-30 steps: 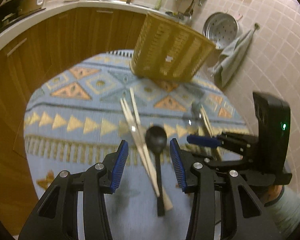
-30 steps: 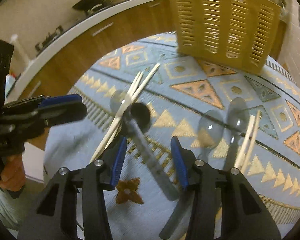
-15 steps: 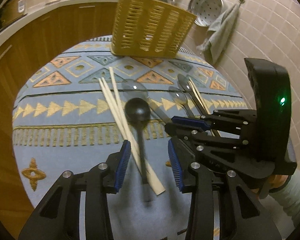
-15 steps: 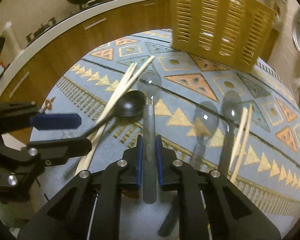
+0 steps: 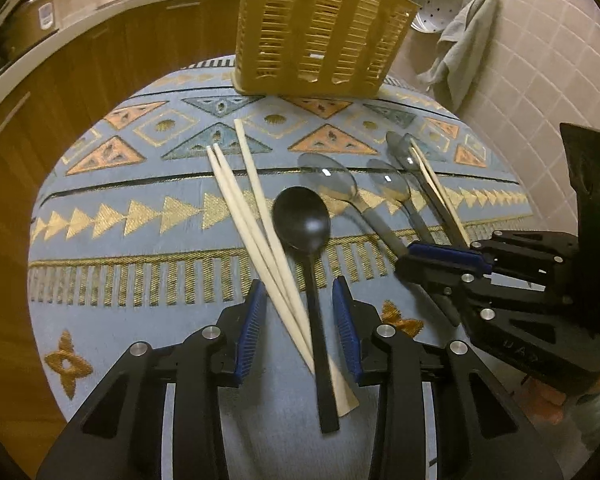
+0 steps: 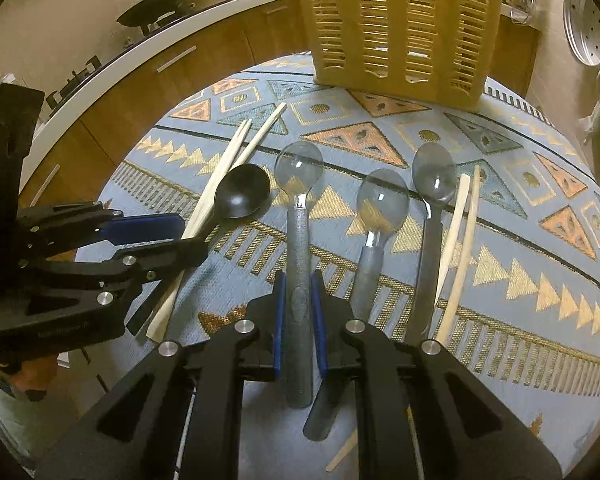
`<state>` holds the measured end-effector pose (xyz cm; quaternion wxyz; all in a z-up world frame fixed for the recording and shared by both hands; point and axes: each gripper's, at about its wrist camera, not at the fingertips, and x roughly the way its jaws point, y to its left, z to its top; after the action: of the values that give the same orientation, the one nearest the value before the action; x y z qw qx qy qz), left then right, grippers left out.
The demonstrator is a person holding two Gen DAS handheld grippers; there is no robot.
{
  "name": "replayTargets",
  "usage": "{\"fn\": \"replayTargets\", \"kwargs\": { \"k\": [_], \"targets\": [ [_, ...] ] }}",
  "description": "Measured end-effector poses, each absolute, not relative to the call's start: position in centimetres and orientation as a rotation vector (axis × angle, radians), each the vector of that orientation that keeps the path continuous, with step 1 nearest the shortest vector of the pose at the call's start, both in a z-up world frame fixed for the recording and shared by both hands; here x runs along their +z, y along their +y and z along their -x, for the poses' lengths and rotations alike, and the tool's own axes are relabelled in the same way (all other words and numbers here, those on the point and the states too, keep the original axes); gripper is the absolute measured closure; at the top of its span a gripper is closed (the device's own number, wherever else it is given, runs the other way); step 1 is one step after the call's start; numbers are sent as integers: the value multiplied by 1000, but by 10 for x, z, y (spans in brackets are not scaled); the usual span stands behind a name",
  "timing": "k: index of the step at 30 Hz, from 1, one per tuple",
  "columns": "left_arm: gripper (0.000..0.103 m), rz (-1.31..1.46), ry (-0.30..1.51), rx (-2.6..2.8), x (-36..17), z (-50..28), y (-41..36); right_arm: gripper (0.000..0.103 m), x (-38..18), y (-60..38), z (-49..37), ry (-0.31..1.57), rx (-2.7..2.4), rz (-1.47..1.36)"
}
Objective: Organize utensils
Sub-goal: 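Grasp a clear spoon with the right gripper while the left gripper grasps the black spoon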
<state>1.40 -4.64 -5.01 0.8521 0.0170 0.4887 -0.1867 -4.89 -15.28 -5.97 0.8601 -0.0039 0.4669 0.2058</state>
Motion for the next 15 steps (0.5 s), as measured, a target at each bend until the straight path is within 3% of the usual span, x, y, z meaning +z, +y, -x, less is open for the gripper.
{"fn": "replayTargets", "kwargs": {
  "k": [2,3,5,15],
  "targets": [
    [80,-54,1029,-373,-51,-14,-50,93,-60,-153,50,976,430,10],
    [90,-73,1031,-356,-52,-14,-52,92,-60,-153,51,976,430,10],
    [98,-76,1022,-339,-51,-14,-49,92,-60,-154,51,976,432,3],
    [99,167,974,-267,-44,-12,8,92,-60,-154,57,979,405,-18]
  ]
}}
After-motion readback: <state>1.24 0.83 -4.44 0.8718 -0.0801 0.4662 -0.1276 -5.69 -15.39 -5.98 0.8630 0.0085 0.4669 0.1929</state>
